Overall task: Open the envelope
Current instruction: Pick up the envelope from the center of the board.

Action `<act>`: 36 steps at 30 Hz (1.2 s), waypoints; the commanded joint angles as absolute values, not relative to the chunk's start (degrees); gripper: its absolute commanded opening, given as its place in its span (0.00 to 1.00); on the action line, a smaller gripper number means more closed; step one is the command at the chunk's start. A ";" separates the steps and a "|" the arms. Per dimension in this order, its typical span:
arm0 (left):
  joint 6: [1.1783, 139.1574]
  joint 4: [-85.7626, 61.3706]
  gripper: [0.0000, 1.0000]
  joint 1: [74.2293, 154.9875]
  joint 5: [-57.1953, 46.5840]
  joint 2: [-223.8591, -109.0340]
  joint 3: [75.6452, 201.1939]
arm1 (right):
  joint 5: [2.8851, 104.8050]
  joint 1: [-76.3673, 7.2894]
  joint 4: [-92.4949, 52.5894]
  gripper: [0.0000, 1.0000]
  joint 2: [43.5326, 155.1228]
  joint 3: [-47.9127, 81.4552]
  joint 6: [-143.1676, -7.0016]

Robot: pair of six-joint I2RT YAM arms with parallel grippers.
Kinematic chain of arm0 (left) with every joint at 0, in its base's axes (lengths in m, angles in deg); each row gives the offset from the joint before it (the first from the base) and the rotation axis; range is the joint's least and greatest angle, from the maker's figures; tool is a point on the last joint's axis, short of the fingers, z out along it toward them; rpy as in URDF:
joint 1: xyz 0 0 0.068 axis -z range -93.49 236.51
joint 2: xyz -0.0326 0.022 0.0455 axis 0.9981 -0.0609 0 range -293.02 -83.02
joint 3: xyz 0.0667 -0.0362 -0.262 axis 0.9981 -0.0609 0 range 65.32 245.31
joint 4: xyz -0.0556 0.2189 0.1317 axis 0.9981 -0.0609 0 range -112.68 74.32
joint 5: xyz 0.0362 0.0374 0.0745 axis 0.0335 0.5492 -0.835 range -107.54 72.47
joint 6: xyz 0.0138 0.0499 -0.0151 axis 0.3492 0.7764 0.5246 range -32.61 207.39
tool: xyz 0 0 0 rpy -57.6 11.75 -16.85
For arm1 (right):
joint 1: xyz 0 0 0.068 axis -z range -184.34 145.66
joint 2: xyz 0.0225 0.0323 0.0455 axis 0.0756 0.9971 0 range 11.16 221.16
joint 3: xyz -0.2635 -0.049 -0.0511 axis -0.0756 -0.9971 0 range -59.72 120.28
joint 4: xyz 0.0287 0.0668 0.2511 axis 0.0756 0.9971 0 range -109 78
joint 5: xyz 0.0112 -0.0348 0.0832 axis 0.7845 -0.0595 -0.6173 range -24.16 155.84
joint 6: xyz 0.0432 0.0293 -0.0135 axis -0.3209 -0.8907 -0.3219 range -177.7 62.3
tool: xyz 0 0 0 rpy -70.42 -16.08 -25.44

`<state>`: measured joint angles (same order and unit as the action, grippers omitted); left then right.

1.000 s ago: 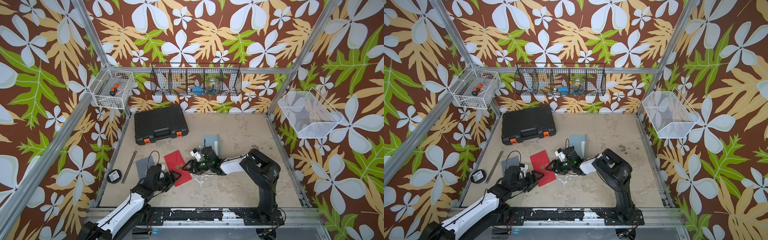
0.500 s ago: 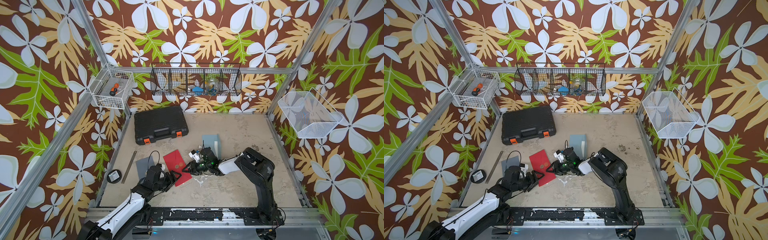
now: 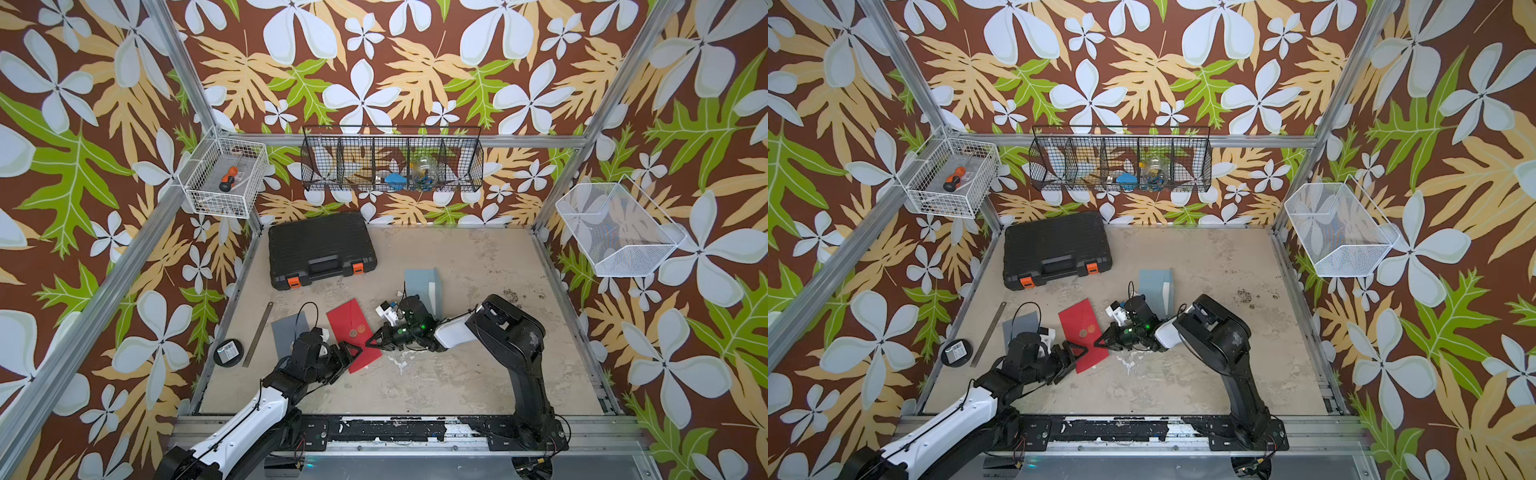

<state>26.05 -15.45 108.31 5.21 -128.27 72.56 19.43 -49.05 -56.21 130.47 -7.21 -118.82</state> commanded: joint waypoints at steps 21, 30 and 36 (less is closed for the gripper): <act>27.14 -17.81 0.84 108.31 0.48 -126.45 75.69 | 21.03 -49.08 -53.55 0.00 129.33 -6.85 -116.44; 31.14 -9.78 0.82 108.31 -0.18 -136.12 80.50 | 20.94 -49.08 -53.37 0.00 130.06 -6.55 -116.59; 32.98 -7.71 0.80 108.31 -0.09 -142.83 82.36 | 21.07 -49.08 -52.69 0.00 129.90 -6.40 -116.49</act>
